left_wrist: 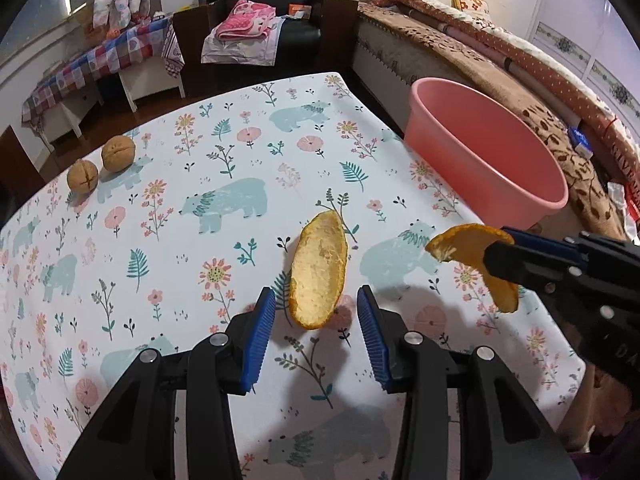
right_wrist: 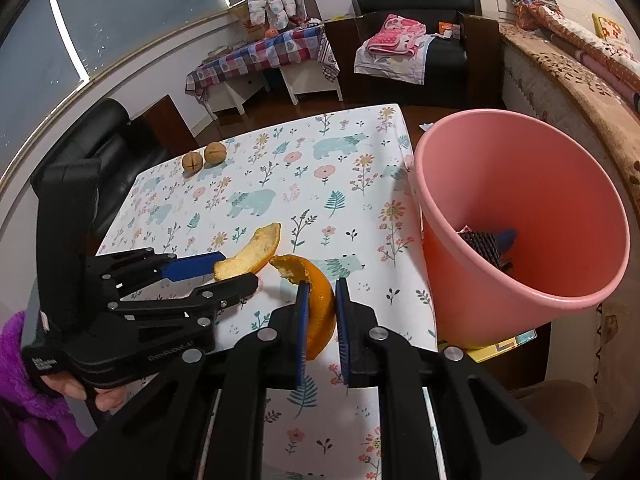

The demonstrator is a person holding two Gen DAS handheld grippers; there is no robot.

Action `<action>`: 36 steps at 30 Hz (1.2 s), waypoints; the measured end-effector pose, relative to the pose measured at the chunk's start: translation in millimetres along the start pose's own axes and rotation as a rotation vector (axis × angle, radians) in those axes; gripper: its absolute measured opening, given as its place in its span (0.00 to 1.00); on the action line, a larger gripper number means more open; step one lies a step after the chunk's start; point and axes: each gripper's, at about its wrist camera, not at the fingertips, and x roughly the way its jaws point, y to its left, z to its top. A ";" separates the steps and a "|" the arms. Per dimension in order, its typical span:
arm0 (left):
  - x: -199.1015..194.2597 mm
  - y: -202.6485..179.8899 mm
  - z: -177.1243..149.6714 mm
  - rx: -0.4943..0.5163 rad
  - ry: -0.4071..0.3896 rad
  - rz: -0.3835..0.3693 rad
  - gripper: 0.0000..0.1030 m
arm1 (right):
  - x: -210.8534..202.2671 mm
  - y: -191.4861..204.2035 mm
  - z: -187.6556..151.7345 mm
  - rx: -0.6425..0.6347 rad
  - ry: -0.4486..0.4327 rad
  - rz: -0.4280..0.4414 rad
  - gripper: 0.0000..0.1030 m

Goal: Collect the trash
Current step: 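Grasp the orange peel with the right gripper while the left gripper grasps the banana peel, then carry the banana peel and orange peel over the pink bucket with both grippers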

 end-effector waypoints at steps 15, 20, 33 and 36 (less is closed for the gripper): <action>-1.7 3.4 -3.4 -0.006 -0.015 0.006 0.18 | 0.0 -0.4 0.0 0.003 -0.003 0.002 0.13; -11.1 4.8 1.2 -0.030 -0.035 -0.009 0.16 | -2.2 -0.7 0.8 0.007 -0.012 0.006 0.13; -47.2 -11.9 32.4 -0.031 -0.130 -0.056 0.15 | -19.9 -12.6 7.1 0.049 -0.087 0.002 0.13; -53.2 -21.1 40.2 -0.016 -0.149 -0.067 0.15 | -28.4 -22.5 9.6 0.071 -0.116 -0.013 0.13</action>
